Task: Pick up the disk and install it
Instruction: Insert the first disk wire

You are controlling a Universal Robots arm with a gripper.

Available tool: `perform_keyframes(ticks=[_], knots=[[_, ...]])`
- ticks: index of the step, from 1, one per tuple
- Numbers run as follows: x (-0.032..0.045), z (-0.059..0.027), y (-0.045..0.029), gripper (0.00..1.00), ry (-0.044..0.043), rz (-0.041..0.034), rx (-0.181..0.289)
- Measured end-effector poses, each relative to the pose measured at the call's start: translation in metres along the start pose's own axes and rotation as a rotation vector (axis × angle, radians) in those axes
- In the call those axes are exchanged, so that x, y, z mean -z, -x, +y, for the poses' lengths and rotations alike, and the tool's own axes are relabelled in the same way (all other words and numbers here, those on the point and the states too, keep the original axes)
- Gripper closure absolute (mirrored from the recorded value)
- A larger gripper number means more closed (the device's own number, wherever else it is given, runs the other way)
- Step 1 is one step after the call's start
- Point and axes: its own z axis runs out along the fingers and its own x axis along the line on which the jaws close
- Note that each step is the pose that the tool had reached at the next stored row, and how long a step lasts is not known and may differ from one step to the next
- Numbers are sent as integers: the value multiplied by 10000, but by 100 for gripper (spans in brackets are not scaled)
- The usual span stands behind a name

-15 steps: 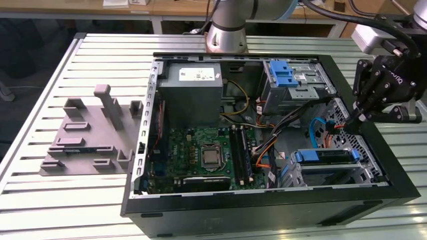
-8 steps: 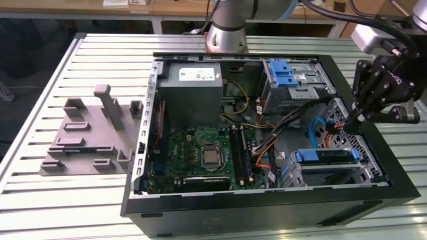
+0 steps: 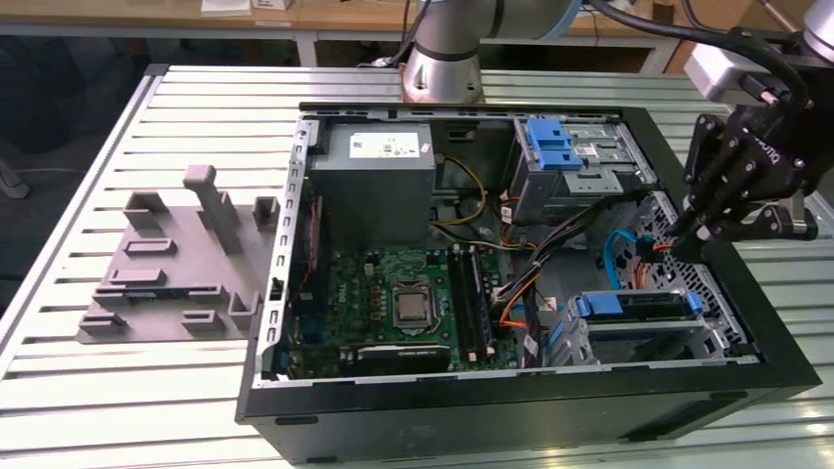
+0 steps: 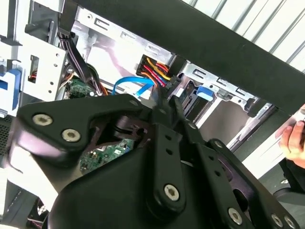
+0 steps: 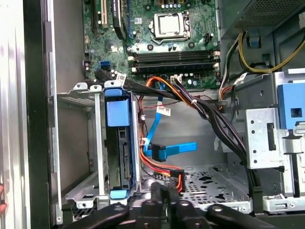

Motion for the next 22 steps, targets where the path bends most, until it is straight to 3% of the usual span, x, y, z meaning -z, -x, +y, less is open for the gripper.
perform_keyframes(ticks=[1, 2, 7, 19, 21, 22], knots=[[-3, -2, 1, 83, 48, 10, -17], [-7, -4, 3, 76, 76, 18, -34], [-29, -18, 14, 76, 155, 29, -150], [-77, -57, 26, 76, 166, 113, -341], [-77, -57, 26, 78, 166, 116, -340], [-78, -57, 27, 84, 162, 116, -339]])
